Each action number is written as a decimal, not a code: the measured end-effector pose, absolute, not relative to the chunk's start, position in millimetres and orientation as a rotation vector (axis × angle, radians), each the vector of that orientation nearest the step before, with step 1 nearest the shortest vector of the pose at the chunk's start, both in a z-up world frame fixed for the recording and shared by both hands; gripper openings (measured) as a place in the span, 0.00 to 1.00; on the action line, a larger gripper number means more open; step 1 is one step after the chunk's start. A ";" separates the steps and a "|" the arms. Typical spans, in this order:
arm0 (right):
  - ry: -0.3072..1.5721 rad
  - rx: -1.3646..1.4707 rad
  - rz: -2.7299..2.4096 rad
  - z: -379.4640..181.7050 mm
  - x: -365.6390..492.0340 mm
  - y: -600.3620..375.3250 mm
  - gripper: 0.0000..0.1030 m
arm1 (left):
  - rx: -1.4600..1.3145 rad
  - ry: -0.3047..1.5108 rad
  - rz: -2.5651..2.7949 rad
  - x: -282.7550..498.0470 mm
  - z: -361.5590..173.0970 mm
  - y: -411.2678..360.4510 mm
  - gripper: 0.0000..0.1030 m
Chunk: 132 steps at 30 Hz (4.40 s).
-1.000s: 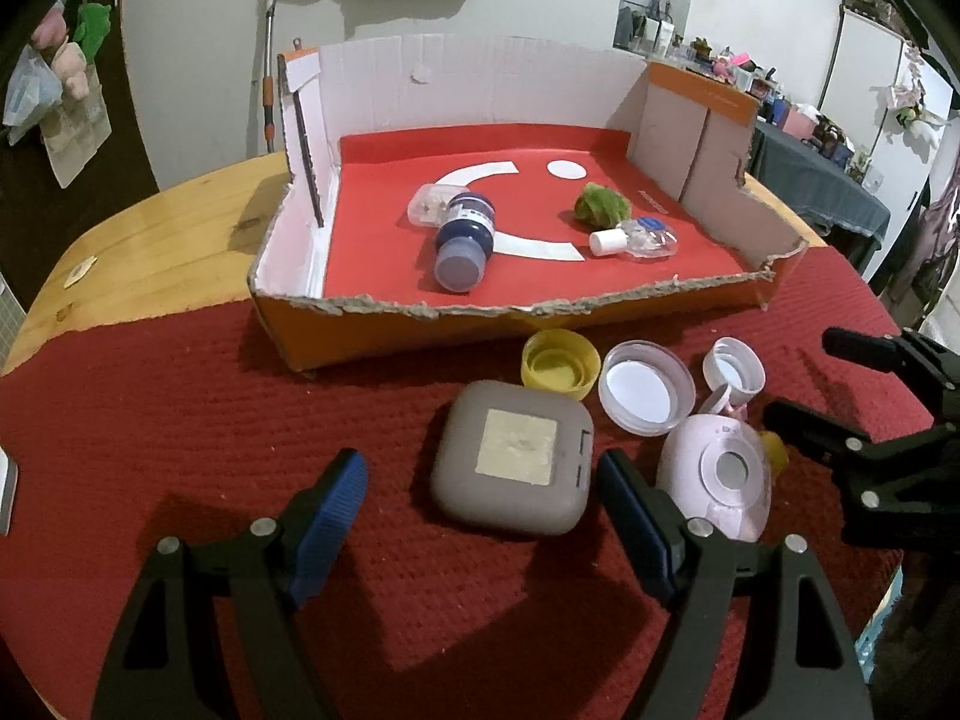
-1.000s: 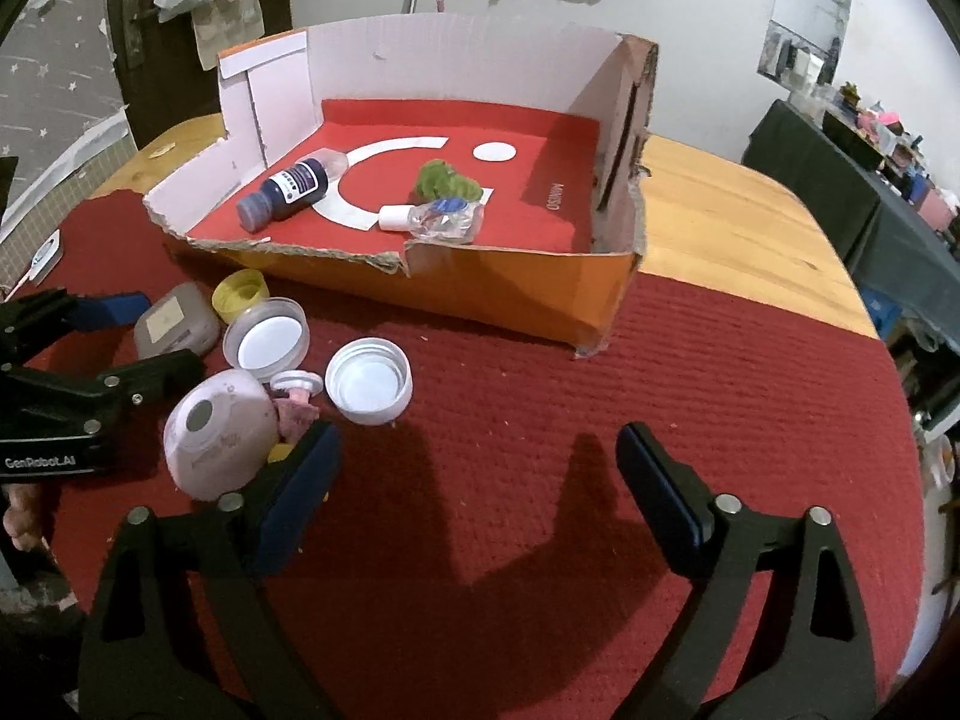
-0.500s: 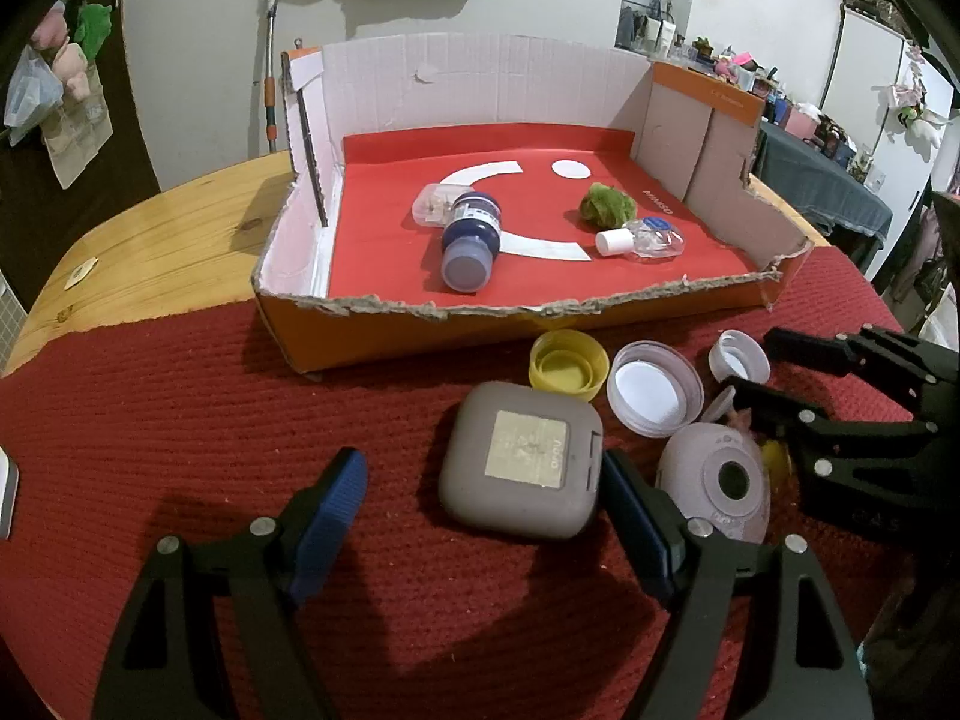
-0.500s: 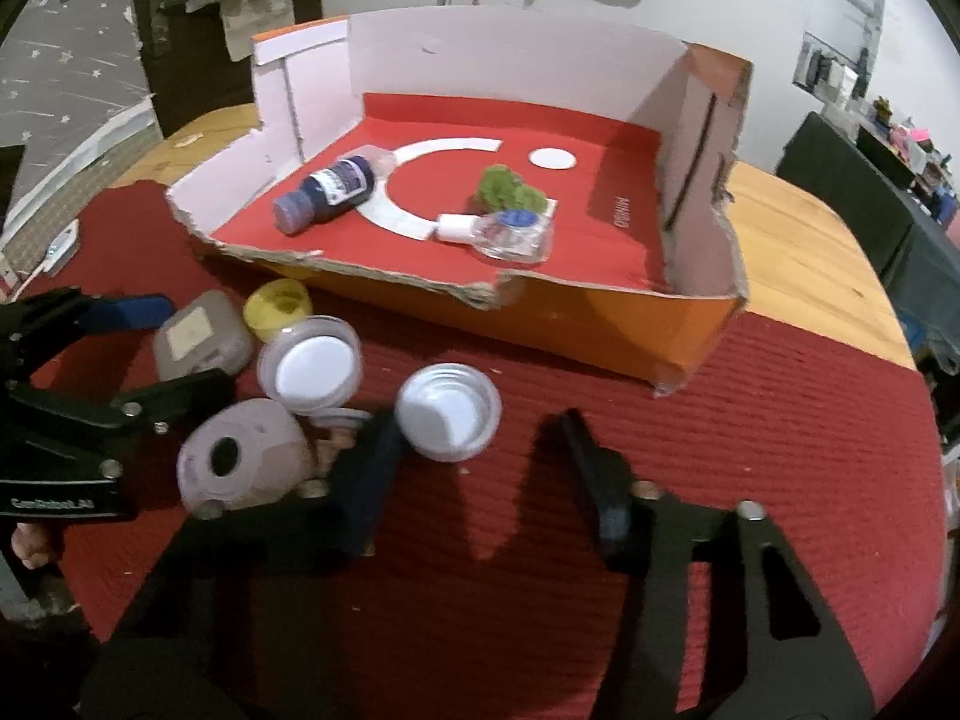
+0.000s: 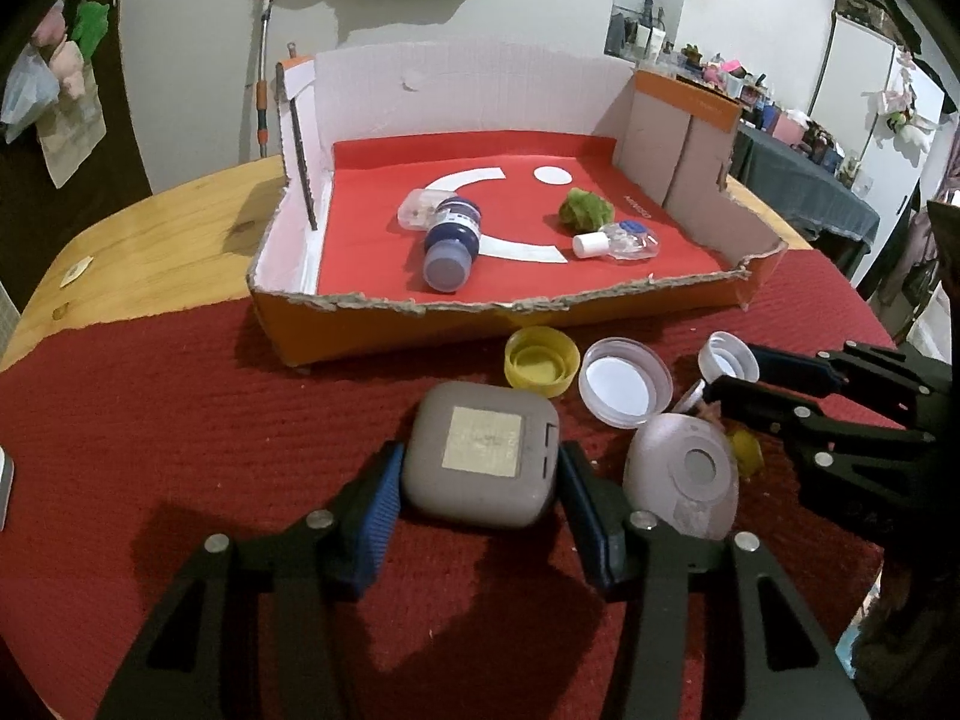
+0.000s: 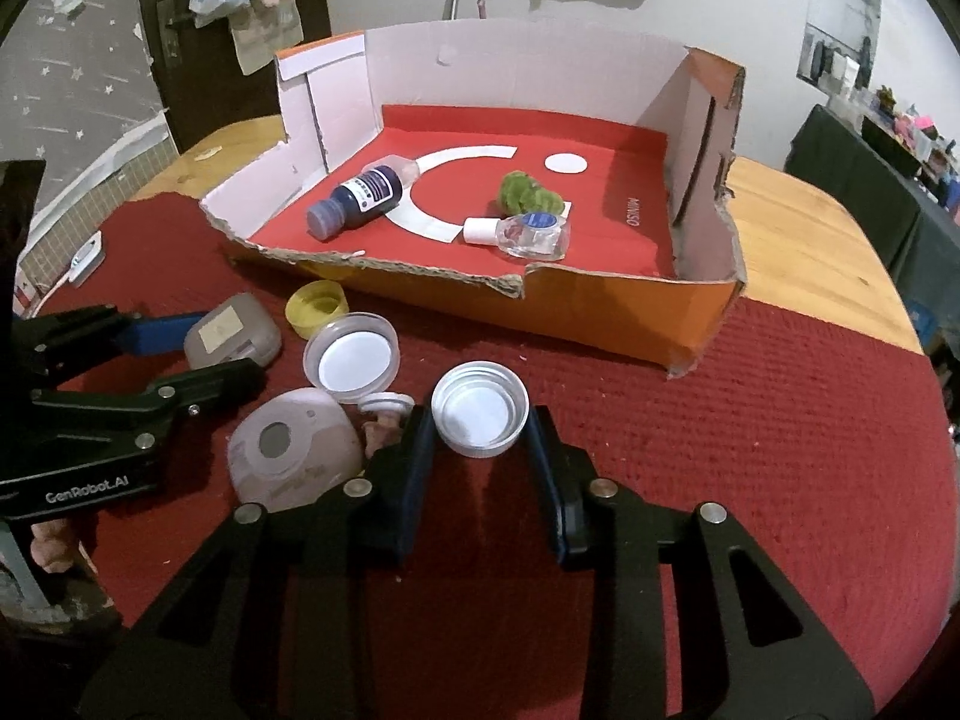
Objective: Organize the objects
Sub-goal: 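Grasp the grey square case with the left tool while the right grasps a white round lid, then carry the grey case with the left tool into the box while the right carries the lid, then lower and open the right tool to drop the lid while the left releases the grey case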
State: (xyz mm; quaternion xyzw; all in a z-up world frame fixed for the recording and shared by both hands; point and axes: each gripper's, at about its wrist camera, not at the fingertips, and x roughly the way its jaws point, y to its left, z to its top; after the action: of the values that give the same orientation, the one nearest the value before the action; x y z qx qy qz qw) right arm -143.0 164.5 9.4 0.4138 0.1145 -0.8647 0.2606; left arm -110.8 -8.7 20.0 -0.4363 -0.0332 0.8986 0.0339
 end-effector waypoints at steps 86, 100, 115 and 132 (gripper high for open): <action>0.254 1.291 -2.080 32.3 -234.3 127.9 0.29 | -1.443 -0.116 2.513 -211.5 40.2 -8.0 0.52; 0.265 1.306 -2.091 20.7 -249.8 125.5 0.29 | -1.481 -0.086 2.549 -230.2 31.8 -15.9 0.52; 0.315 1.276 -2.186 16.3 -264.8 127.9 0.29 | -1.480 -0.026 2.630 -248.2 27.2 -16.3 0.52; 0.318 1.281 -2.205 16.8 -262.8 130.7 0.29 | -1.472 -0.024 2.641 -250.4 25.4 -14.9 0.52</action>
State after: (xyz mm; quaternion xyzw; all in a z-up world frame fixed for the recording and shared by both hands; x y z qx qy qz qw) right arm -262.8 130.7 16.8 0.4782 0.1189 -0.8231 0.2822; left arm -250.4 -14.9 25.4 -0.4859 -0.0078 0.8720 0.0589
